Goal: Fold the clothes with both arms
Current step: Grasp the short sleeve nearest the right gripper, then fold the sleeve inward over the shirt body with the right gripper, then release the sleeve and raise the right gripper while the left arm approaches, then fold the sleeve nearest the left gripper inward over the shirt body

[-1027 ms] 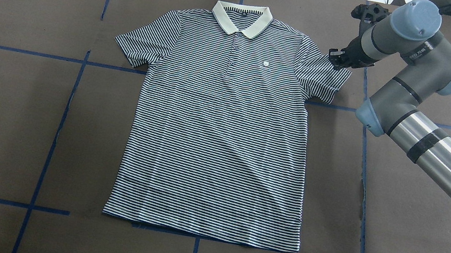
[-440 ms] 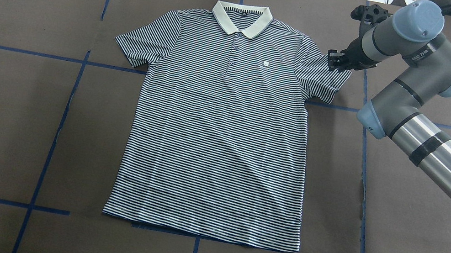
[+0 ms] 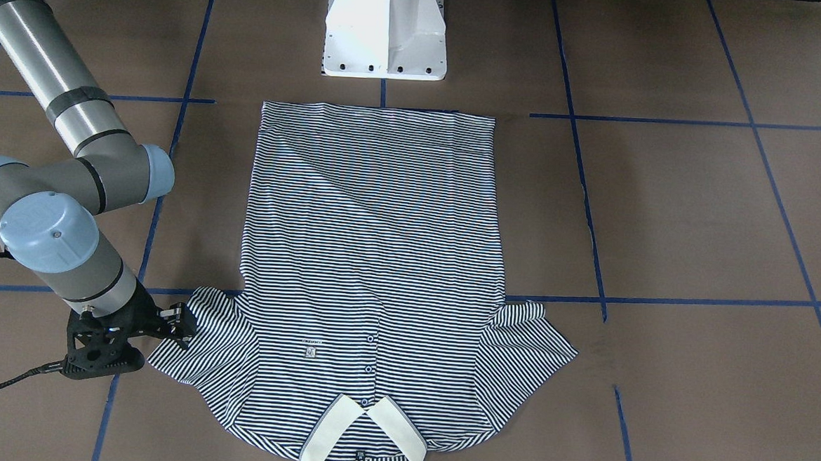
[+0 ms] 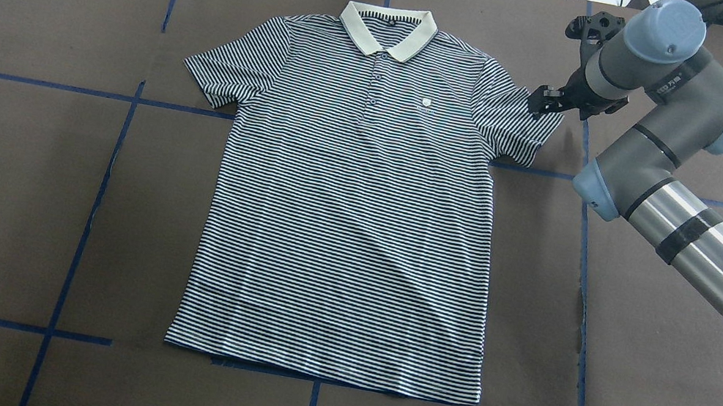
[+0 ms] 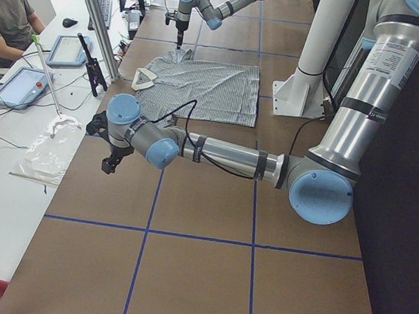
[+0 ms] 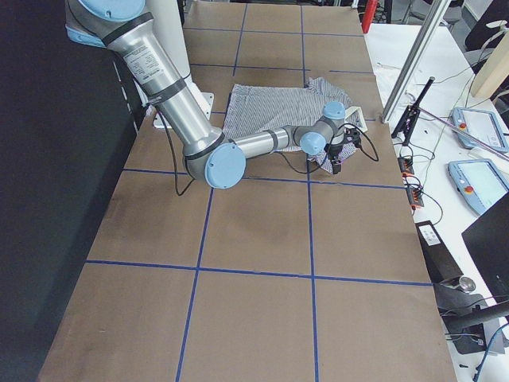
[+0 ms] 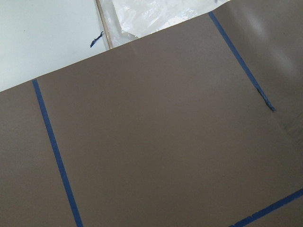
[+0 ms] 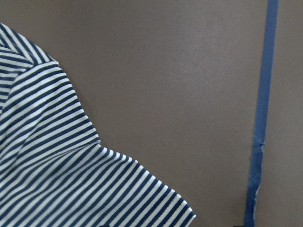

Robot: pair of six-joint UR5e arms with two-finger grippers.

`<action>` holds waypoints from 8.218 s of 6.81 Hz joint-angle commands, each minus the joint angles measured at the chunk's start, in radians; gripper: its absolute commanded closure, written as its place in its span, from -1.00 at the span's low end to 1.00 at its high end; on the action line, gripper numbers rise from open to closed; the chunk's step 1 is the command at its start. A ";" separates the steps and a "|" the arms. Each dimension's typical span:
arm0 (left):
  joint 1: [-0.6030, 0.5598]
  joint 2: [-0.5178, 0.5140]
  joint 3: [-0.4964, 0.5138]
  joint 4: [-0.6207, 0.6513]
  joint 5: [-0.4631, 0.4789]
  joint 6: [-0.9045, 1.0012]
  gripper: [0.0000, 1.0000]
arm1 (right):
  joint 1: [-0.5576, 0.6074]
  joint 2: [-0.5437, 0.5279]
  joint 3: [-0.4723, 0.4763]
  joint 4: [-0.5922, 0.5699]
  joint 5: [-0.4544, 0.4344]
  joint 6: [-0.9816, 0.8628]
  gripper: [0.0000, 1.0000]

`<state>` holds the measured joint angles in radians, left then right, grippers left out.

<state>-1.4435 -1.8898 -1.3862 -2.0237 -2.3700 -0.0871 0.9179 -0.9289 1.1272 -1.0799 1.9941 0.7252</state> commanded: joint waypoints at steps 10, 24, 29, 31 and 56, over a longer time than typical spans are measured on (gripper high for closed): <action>0.000 -0.003 -0.004 0.003 0.000 -0.003 -1.00 | -0.004 0.028 -0.058 -0.017 -0.014 -0.044 1.00; 0.027 -0.027 -0.003 -0.010 0.005 -0.055 -1.00 | -0.154 0.389 -0.250 -0.031 -0.184 0.126 -1.00; 0.425 -0.216 -0.071 -0.055 0.310 -0.873 -0.98 | -0.054 -0.013 0.497 -0.520 0.153 0.147 -1.00; 0.559 -0.216 -0.004 -0.139 0.504 -1.118 -0.91 | -0.051 -0.056 0.533 -0.512 0.164 0.221 -1.00; 0.673 -0.409 0.043 0.122 0.726 -1.149 1.00 | -0.031 -0.056 0.493 -0.505 0.155 0.238 -1.00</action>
<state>-0.7699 -2.2614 -1.3107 -1.9878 -1.6438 -1.2260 0.8867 -0.9848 1.6229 -1.5846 2.1496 0.9642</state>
